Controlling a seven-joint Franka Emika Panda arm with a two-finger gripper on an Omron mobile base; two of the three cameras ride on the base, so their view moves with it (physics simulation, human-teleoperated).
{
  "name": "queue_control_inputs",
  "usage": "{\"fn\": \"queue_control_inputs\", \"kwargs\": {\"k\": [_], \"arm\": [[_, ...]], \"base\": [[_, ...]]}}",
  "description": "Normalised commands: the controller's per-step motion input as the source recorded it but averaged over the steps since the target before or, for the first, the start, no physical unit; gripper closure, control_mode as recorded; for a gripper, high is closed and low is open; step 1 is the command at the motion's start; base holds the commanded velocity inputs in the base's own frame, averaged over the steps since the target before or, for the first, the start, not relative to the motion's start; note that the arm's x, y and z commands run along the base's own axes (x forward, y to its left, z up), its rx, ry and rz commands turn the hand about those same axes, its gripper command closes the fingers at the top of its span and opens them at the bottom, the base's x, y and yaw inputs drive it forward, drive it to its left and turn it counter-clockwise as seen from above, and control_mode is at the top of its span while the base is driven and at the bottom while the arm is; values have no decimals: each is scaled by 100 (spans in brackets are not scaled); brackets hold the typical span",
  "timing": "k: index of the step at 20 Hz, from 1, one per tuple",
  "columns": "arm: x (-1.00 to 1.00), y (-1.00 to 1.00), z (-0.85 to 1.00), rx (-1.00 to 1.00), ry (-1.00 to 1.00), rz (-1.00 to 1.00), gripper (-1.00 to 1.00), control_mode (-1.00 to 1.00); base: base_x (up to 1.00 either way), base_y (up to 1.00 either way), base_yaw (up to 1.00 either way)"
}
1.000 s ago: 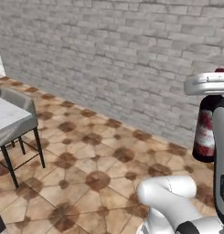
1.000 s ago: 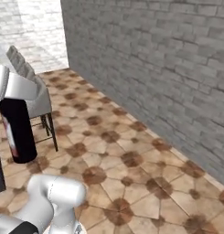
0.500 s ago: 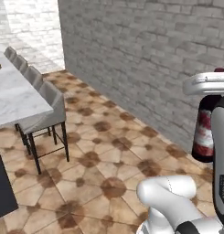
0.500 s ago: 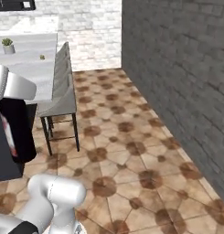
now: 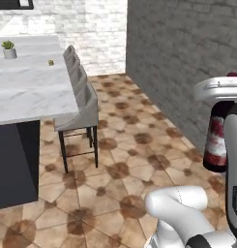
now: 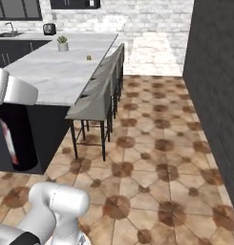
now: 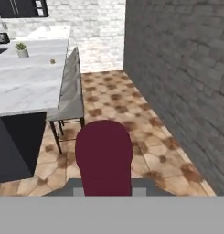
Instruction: Get the candle and the wine from the cabinet and move them to the dining counter.
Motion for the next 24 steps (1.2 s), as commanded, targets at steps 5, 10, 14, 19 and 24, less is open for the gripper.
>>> {"fn": "queue_control_inputs", "kwargs": {"k": [5, 10, 14, 19, 24], "arm": [[0, 0, 0, 0, 0, 0, 100, 100], [0, 0, 0, 0, 0, 0, 100, 100], [0, 0, 0, 0, 0, 0, 100, 100], [0, 0, 0, 0, 0, 0, 100, 100], [0, 0, 0, 0, 0, 0, 100, 100]], "base": [[56, -69, 52], [58, -76, 49], [91, -91, 35], [100, -85, 24], [100, -80, 22]]}}
